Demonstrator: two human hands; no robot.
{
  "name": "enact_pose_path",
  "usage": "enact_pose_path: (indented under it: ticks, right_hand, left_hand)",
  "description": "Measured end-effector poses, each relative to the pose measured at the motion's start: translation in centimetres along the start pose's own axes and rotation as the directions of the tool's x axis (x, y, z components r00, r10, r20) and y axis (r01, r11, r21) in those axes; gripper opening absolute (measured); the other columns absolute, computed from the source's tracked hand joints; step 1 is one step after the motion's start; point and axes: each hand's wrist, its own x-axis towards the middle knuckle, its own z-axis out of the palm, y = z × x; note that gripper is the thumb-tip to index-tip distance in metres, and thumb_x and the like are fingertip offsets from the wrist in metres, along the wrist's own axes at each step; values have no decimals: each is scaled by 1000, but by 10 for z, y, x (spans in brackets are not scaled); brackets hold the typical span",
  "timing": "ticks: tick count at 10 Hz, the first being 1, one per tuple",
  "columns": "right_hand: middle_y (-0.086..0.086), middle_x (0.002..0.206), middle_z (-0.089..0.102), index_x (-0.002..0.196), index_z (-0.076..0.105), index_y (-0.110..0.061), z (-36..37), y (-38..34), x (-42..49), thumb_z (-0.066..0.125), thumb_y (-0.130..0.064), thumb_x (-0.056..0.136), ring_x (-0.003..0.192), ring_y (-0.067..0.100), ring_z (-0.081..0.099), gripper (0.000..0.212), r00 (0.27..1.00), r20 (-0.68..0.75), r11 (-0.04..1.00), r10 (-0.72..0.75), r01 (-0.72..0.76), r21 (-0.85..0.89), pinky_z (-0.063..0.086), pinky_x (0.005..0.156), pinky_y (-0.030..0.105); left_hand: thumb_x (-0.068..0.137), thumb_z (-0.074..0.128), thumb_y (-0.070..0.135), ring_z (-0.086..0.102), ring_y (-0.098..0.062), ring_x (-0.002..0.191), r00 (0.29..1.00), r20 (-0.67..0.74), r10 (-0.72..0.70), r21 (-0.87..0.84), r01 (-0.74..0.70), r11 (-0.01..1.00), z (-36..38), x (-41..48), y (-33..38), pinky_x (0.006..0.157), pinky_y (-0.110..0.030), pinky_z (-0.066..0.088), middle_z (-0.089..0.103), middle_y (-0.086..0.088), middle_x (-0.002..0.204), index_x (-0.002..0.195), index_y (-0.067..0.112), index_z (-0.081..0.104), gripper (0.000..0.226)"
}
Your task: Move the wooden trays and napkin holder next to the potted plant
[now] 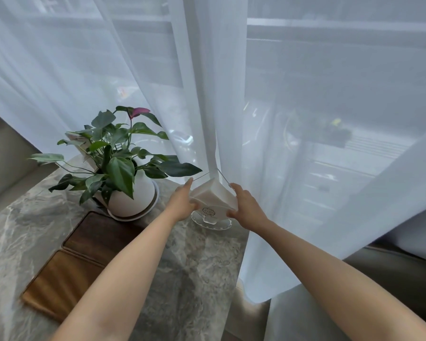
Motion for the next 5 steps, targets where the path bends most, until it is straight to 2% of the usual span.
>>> enact_pose_path:
  ticks: [1, 2, 3, 4, 5]
  right_hand:
    - [18, 129, 45, 144, 21, -21, 0, 0, -1, 64, -11, 82, 112, 33, 50, 77, 1000, -7, 1000, -7, 7, -6, 41, 94, 37]
    - [19, 132, 43, 147, 13, -18, 1, -2, -5, 60, -11, 84, 114, 33, 49, 79, 1000, -11, 999, -8, 8, -43, 42, 94, 38]
    - [18, 139, 37, 148, 4, -16, 2, -1, -9, 58, -13, 85, 121, 33, 43, 83, 999, -34, 997, -5, 3, -77, 42, 97, 40]
    - [16, 149, 26, 148, 0, -12, 1, -6, -19, 56, -20, 87, 134, 32, 30, 83, 999, -40, 995, -13, 9, -101, 36, 104, 40]
    - [13, 157, 8, 148, -3, -9, 0, -12, -29, 49, -31, 92, 144, 29, 11, 80, 993, -84, 985, -85, 71, -157, 24, 114, 39]
  left_hand:
    - [90, 57, 20, 25, -32, 142, 1000, -10, 8, 11, -8, 1000, 5, -1, -4, 114, -47, 27, 17, -11, 158, 149, 21, 2, 81]
    - [89, 57, 26, 16, -29, 145, 998, -61, 17, 80, -13, 997, 5, -7, -7, 117, -50, 24, 16, -10, 159, 149, 18, -1, 84]
    - [89, 57, 29, 15, -26, 146, 991, -119, 67, 135, -51, 990, 4, -15, -8, 118, -48, 23, 18, -10, 158, 148, 14, 5, 81]
    - [91, 53, 32, 19, -25, 145, 977, -178, 114, 195, -79, 978, 3, -31, -6, 117, -44, 25, 23, -11, 156, 146, 10, 15, 70]
    - [94, 43, 33, 27, -26, 140, 948, -268, 169, 261, -97, 961, 3, -45, -1, 113, -41, 28, 32, -12, 151, 142, 8, 27, 57]
